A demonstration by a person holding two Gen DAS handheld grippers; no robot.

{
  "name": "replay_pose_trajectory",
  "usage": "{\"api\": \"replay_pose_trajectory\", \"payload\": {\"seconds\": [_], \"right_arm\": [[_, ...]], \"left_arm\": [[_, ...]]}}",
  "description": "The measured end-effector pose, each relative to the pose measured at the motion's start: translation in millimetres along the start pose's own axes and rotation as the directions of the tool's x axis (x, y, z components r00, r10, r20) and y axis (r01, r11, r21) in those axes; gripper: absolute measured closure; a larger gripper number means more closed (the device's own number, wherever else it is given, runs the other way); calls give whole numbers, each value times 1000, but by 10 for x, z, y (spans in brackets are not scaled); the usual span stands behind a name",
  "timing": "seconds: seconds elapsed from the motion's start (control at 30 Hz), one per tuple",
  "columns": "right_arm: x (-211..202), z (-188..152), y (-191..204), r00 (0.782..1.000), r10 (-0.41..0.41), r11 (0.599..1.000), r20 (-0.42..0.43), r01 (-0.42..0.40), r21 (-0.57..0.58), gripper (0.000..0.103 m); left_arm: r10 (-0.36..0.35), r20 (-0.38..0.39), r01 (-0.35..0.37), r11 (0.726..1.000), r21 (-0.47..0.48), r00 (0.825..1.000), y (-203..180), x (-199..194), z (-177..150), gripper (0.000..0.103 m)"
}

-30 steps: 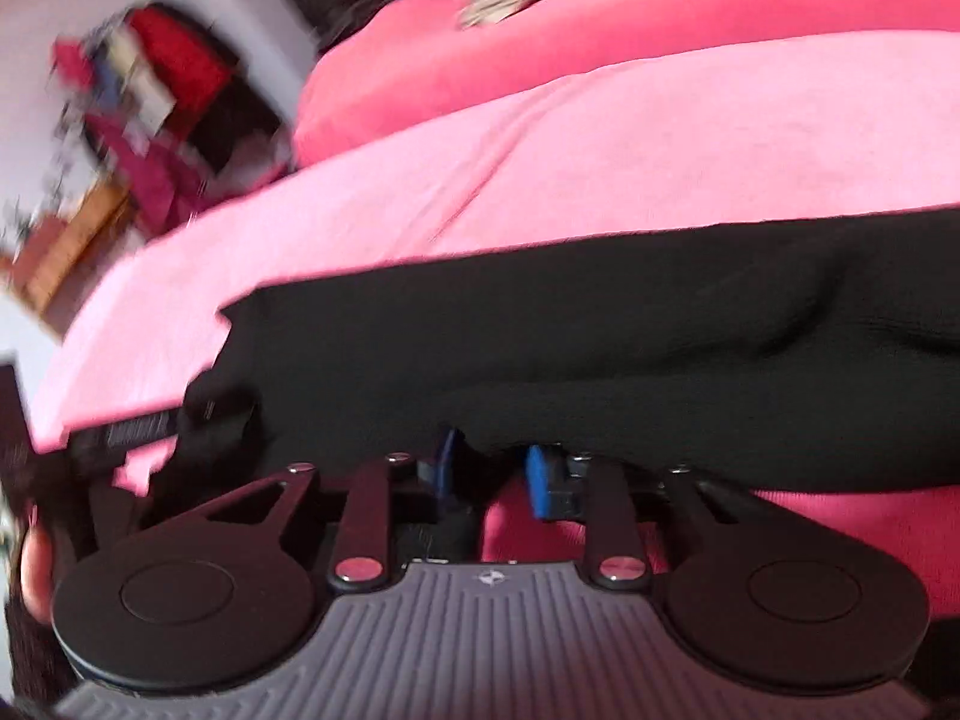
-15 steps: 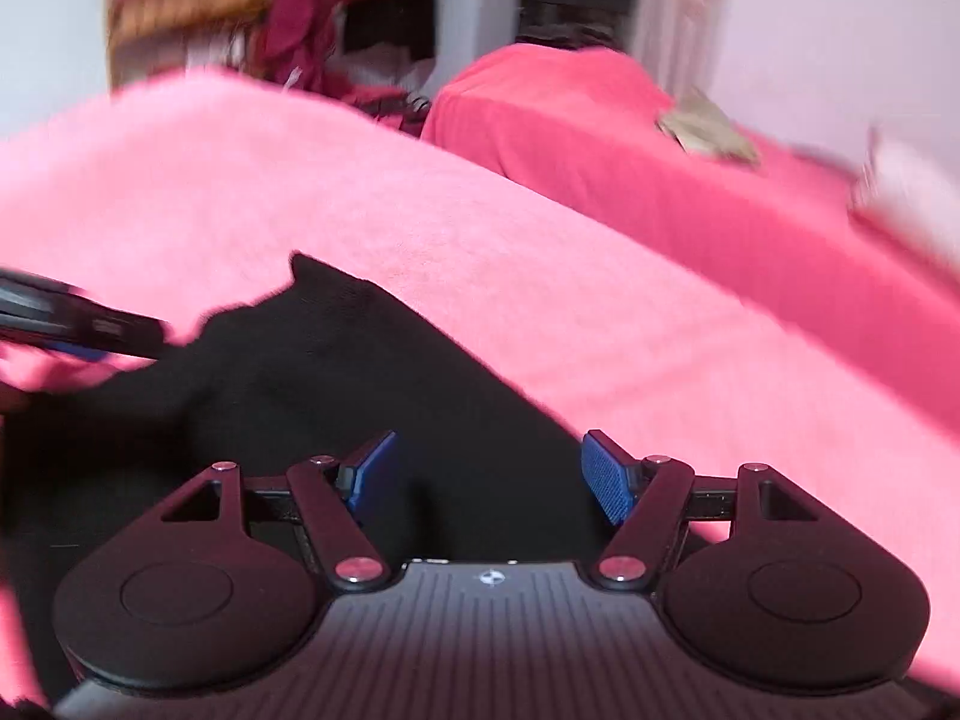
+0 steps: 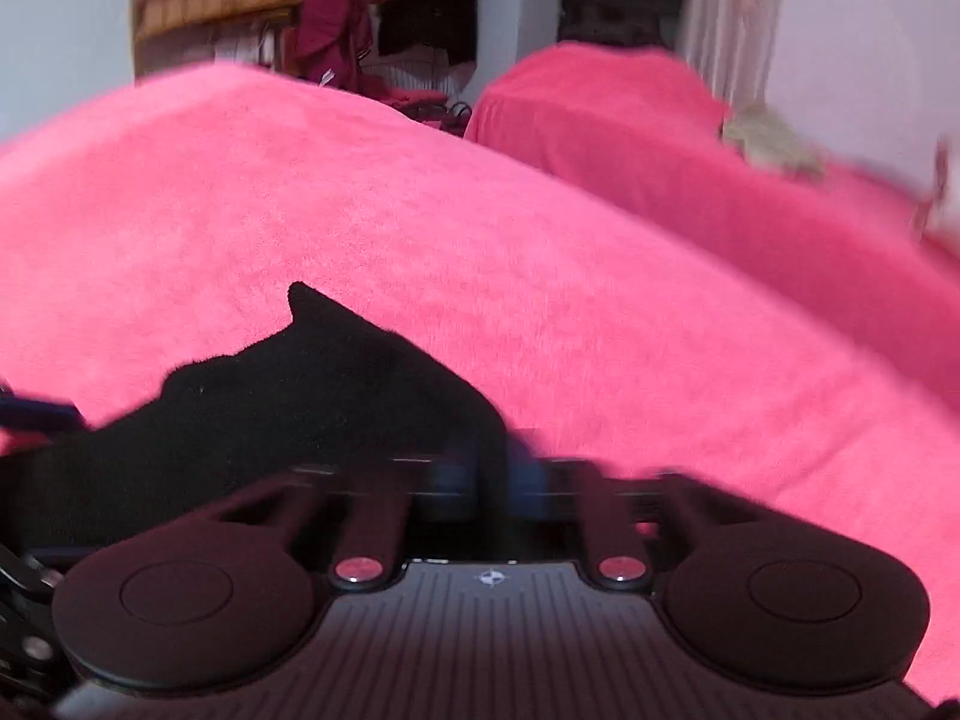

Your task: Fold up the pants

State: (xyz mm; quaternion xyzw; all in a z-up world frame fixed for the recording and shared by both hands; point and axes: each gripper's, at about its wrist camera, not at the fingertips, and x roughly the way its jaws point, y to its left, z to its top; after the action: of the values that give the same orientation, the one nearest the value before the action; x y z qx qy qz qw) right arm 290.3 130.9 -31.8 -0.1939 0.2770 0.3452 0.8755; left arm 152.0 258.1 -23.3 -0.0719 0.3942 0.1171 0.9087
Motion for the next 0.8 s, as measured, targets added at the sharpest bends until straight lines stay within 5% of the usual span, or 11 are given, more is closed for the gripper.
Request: {"api": "replay_pose_trajectory", "payload": {"seconds": [0.13,0.3,0.4,0.47,0.7,0.8], "right_arm": [[201,90,-125,999,-30,992,-14,31,120,94],[187,93,73,994,-109,994,-2,109,-4,89],[-7,123,-16,996,-87,995,-12,87,41,66],[-244,66,-48,996,-92,994,21,90,69,34],[-736,-438,-327,997,15,984,-80,-1,178,21],[-743,-704,-674,981,-97,952,-167,140,271,21]], "left_arm": [[10,1,-10,1000,14,1000,-26,16,2,0],[8,1,-8,1000,8,1000,-13,19,-2,0],[11,0,-11,1000,11,1000,-25,22,4,0],[12,0,-12,1000,11,1000,-25,25,6,0],[14,-2,-14,1000,13,1000,-17,32,9,0],[16,-1,-16,1000,14,1000,-18,35,10,0]]}}
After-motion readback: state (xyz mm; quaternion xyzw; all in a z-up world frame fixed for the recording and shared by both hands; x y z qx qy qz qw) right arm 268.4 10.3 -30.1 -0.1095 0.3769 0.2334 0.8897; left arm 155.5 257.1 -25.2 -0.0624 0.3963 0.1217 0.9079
